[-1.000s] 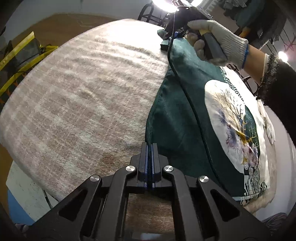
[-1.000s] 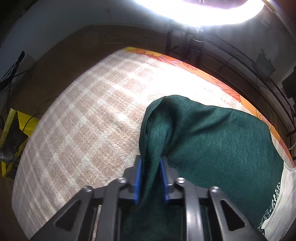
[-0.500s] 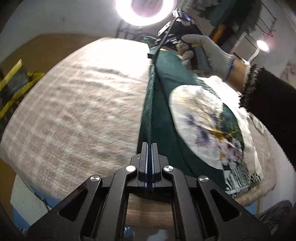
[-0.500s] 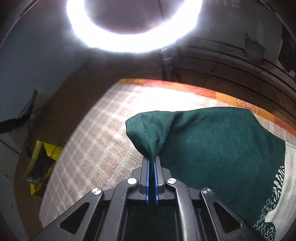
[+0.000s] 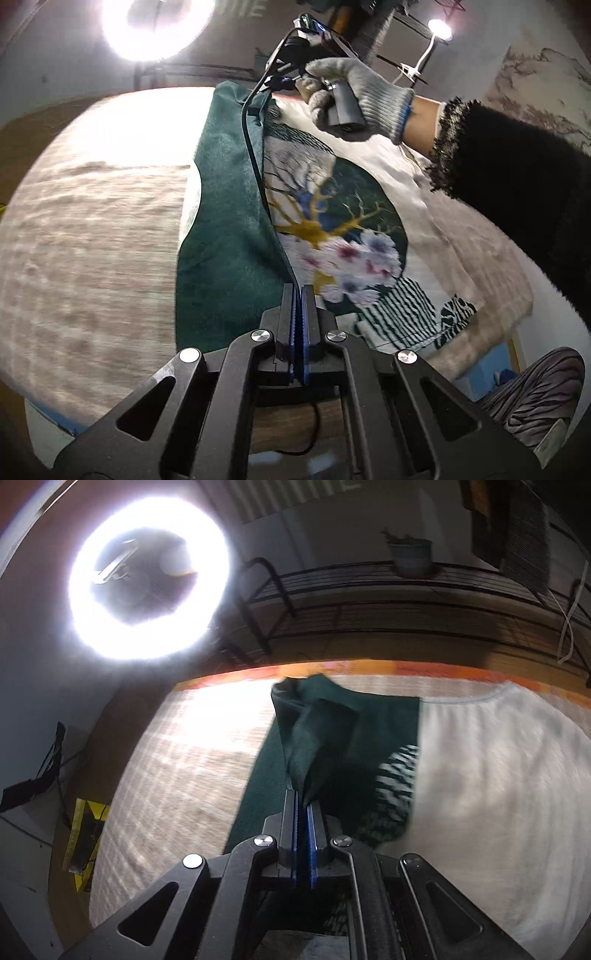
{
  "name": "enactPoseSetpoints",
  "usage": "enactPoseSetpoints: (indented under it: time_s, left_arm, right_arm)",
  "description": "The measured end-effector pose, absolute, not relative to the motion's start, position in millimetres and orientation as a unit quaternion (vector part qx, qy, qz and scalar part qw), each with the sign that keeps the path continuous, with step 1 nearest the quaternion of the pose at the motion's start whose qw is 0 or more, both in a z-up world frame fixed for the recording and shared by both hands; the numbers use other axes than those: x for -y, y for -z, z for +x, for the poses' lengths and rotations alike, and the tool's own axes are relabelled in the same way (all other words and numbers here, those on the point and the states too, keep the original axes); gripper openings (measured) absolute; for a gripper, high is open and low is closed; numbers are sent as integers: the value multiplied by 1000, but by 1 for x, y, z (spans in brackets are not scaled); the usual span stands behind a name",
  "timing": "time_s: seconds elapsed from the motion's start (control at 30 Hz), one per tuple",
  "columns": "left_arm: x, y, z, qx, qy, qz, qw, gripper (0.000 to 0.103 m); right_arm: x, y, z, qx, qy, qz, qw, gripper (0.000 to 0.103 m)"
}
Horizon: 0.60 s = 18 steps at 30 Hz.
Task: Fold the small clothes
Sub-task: 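Grasp the green side with the right tool, fold it onto the shirt's middle, release, then move the right tool over to the cream side edge of the shirt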
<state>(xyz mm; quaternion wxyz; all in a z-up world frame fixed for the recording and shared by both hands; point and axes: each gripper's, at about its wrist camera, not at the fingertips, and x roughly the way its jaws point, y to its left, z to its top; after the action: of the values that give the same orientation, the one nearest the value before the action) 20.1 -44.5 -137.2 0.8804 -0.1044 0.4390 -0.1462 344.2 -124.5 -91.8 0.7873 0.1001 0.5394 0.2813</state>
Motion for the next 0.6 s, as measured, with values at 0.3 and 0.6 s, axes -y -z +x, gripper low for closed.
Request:
enactPoseSetpoints:
  time_s: [0.3,0.6]
  left_arm:
    - [64,151,29,-462,174,-109,863,1]
    - [67,127,-18,-440,268,-102,851,35]
  right_arm:
    - [146,116,358,-551,-241,49,797,19]
    - [223,89,336,-535,-217,48,815,56]
